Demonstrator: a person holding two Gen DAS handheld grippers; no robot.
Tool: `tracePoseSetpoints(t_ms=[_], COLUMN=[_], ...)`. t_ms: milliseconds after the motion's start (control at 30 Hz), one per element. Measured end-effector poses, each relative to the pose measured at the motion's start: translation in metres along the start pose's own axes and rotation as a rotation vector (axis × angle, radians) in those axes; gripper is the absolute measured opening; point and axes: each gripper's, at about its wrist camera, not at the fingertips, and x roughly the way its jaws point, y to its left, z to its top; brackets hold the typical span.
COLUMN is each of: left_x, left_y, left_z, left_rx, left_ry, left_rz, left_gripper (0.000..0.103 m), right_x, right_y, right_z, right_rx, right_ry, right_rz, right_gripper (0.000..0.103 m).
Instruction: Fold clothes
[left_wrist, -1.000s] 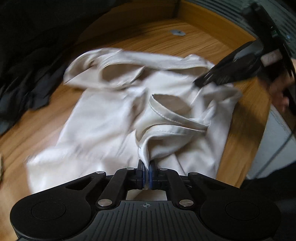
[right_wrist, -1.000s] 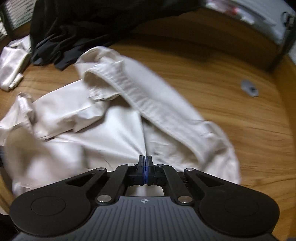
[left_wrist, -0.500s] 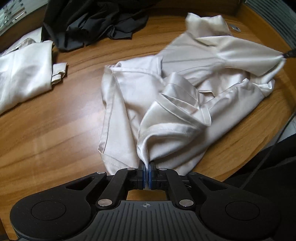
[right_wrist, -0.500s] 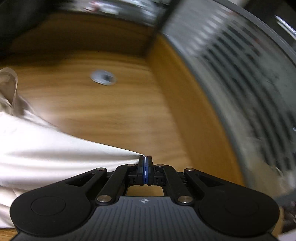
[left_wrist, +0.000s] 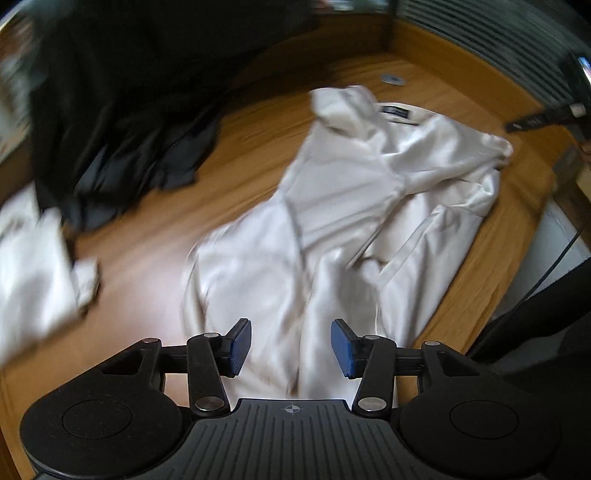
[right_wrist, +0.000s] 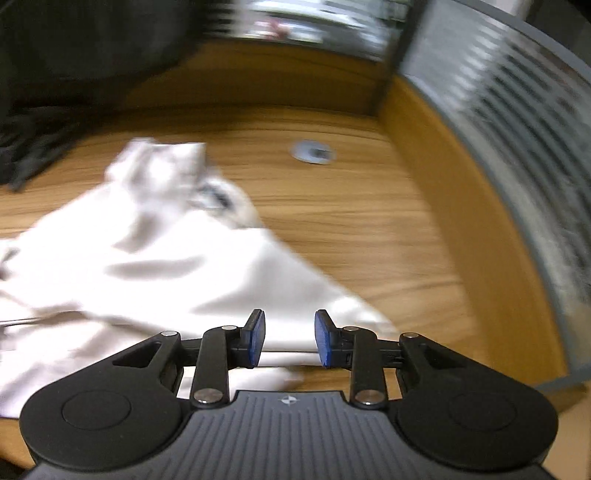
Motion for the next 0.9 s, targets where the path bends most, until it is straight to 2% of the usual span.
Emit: tracePoseSetpoints(t_ms=[100, 133, 267, 333, 467, 633, 767, 900], left_x=[0.016, 0.023, 0.051, 0.065, 0.090, 0.112, 0.127, 0.136], left_y=[-0.015, -0.020, -0.043, -0.052, -0.069, -0.087, -0.099, -0.099], left_z=[0.021, 0.029, 0.049, 0.056, 0.064, 0.066, 0.063, 0.058], left_rx=[0.142, 0.198, 0.412, 0.497, 0.645, 0.778, 0.882, 0.945], left_ry=[-0.001, 0.000, 0.000, 0.005, 0.026, 0.060, 0.089, 0.108], left_rz=[-0.047, -0.067, -0.119, -0.143, -0.199, -0.270, -0.283, -0.277], left_gripper=[0.047, 0.043, 0.043, 0.041, 0.036, 0.036, 0.036, 0.036], right_x=[0.002, 0.004, 0.015, 0.017, 0.035, 0.047, 0.033, 0.016], right_y=[0.042, 0.057, 0.113, 0.129, 0.151, 0.150, 0.136, 0.121], right_z=[-0.002, -0.002, -0.002, -0.005, -0.011, -0.032, -0.058, -0.085], right_rx=[-0.047, -0.069, -0.144, -0.137, -0.117, -0.059, -0.006, 0.038], right_ry=[0.004, 0.011, 0.025, 0.035, 0.076, 0.148, 0.183, 0.212], right_rz=[0.117, 0.142, 0.229, 0.261, 0.272, 0.257, 0.240, 0.207], right_gripper=[0.033, 0.033, 0.034, 0.044, 0.049, 0.048, 0.048, 0.048])
